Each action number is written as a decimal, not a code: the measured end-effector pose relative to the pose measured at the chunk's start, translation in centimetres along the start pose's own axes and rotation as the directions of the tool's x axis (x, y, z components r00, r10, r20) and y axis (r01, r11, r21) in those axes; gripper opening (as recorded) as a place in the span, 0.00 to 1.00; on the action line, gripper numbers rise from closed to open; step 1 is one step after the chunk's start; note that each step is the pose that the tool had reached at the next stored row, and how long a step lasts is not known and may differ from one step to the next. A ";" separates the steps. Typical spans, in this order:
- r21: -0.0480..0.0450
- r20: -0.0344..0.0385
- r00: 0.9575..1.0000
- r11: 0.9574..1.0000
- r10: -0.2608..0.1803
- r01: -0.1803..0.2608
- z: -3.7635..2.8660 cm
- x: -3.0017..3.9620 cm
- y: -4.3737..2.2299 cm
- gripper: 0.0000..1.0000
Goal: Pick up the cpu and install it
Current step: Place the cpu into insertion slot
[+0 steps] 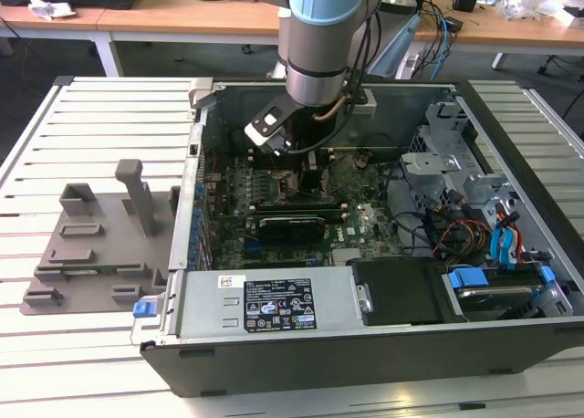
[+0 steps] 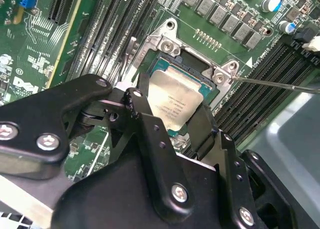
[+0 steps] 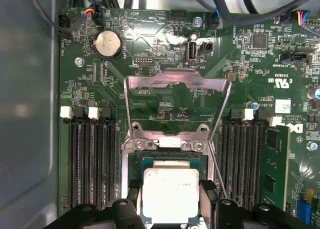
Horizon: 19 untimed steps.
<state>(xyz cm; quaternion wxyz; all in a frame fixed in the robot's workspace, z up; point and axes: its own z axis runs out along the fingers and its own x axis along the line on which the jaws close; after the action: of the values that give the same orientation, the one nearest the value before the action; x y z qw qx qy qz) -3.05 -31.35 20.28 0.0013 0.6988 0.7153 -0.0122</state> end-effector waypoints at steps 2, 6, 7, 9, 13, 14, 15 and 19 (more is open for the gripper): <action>0.000 0.000 1.000 1.000 0.000 0.000 0.17 0.05 0.00 0.55; 0.000 0.000 1.000 1.000 -0.001 0.001 0.42 0.33 0.01 0.55; 0.000 0.000 1.000 1.000 -0.001 0.001 0.43 0.33 0.01 0.55; 0.000 0.001 1.000 1.000 -0.001 0.001 0.46 0.34 0.01 0.55; 0.000 0.001 1.000 1.000 -0.001 0.001 0.49 0.18 0.01 0.55; 0.000 0.001 1.000 1.000 -0.001 0.001 0.48 0.18 0.01 0.55; 0.000 0.001 1.000 1.000 -0.001 0.001 0.48 0.17 0.01 0.55; 0.000 0.002 1.000 1.000 -0.001 0.001 0.48 0.16 0.00 0.56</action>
<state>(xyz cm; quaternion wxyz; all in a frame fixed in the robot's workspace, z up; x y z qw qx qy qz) -3.06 -31.19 19.80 0.0018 0.6985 0.7155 -0.0129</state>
